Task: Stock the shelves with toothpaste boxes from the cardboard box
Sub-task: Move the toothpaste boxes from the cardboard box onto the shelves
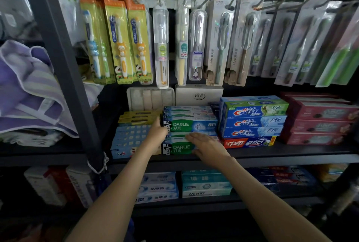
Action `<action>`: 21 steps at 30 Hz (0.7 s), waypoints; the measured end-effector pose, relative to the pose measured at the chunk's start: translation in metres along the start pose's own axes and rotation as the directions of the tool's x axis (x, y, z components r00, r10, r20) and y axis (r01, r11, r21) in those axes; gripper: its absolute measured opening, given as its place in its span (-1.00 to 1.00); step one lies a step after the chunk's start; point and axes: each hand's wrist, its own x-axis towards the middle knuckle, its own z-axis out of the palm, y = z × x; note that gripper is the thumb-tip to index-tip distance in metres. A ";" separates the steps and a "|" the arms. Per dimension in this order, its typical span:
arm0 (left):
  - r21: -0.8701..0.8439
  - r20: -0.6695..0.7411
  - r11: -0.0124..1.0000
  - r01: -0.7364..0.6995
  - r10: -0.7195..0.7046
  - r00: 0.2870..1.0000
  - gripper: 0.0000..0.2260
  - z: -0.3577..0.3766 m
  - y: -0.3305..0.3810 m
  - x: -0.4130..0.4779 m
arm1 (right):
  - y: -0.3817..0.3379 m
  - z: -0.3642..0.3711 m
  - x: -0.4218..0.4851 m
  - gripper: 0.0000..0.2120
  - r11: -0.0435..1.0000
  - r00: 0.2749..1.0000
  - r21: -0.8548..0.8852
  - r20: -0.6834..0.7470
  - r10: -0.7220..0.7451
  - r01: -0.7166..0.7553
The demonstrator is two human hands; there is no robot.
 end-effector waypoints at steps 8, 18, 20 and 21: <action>0.251 -0.238 0.944 -0.214 0.274 0.932 -0.47 -0.032 -0.050 -0.005 | 0.002 0.011 0.004 -0.53 0.997 0.991 0.059 -0.116 0.063 -0.057; 0.924 0.060 0.331 -0.189 0.363 0.930 -0.55 -0.061 -0.101 -0.013 | -0.011 0.006 0.008 -0.51 0.991 0.988 0.081 -0.107 0.115 -0.106; 0.911 0.109 0.332 -0.243 0.375 0.921 -0.55 -0.068 -0.106 -0.009 | -0.020 0.006 0.009 -0.49 0.995 0.992 0.063 -0.093 0.085 -0.079; 0.902 0.125 0.339 -0.269 0.392 0.911 -0.57 -0.071 -0.107 -0.006 | -0.026 0.007 0.010 -0.49 0.997 0.994 0.057 -0.094 0.059 -0.054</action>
